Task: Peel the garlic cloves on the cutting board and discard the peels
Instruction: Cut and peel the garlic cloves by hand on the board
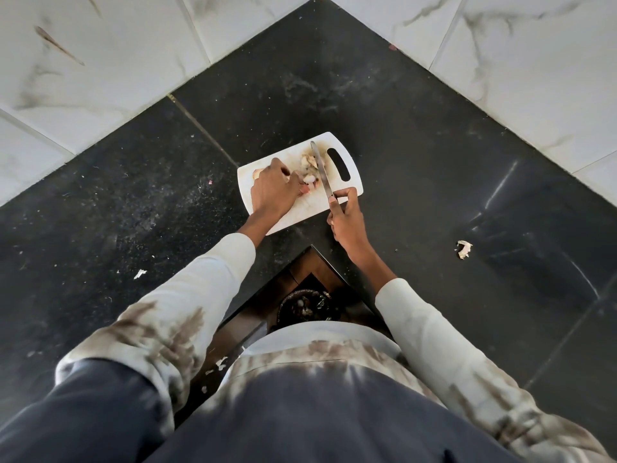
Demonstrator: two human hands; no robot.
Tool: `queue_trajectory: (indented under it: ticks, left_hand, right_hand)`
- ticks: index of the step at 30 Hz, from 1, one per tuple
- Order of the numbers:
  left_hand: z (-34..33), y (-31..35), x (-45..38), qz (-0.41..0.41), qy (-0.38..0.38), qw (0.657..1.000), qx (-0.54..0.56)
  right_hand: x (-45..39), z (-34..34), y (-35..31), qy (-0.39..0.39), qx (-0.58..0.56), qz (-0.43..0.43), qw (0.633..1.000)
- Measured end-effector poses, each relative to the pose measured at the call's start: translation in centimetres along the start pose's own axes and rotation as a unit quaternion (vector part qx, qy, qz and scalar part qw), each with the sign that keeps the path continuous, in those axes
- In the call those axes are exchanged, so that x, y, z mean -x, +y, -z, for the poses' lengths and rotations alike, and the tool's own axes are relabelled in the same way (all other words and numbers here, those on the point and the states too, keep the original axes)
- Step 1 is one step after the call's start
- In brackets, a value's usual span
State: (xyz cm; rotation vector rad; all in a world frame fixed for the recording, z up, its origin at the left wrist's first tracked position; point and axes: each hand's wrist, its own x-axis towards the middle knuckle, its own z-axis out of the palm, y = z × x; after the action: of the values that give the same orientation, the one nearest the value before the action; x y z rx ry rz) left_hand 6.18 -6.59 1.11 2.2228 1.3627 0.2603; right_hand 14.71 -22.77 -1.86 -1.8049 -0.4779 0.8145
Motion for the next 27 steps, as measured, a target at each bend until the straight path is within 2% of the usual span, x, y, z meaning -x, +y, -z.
queue_trajectory:
  ticks: [2,4,9,13,17,22,27]
  left_hand:
    - [0.5,-1.0,-0.2,-0.091,-0.062,0.994,-0.015]
    - [0.9,-2.0,-0.3,-0.147,-0.117,0.981,-0.049]
    - [0.3,-3.0,0.0,-0.196,-0.125,0.969,-0.087]
    - [0.2,-2.5,0.0,-0.198,-0.089,0.972,-0.086]
    - [0.1,-2.3,0.0,-0.221,-0.087,0.967,-0.089]
    - [-0.5,-2.8,-0.3,-0.147,-0.044,0.988,-0.033]
    - [-1.3,-2.9,-0.6,-0.098,-0.040,0.994,0.010]
  right_hand:
    - [0.1,0.0,0.1,0.000,-0.002,-0.006,1.000]
    - [0.1,-0.1,0.3,-0.001,-0.004,-0.013,1.000]
    - [0.4,-0.7,0.0,-0.006,0.002,-0.005,1.000]
    - [0.6,-1.1,-0.4,-0.012,0.017,0.004,1.000]
    - [0.8,-1.3,-0.7,-0.009,0.025,0.009,1.000]
    - [1.0,-1.6,-1.1,-0.007,0.049,0.038,0.998]
    - [1.2,-2.3,-1.1,-0.035,0.097,0.070,0.992]
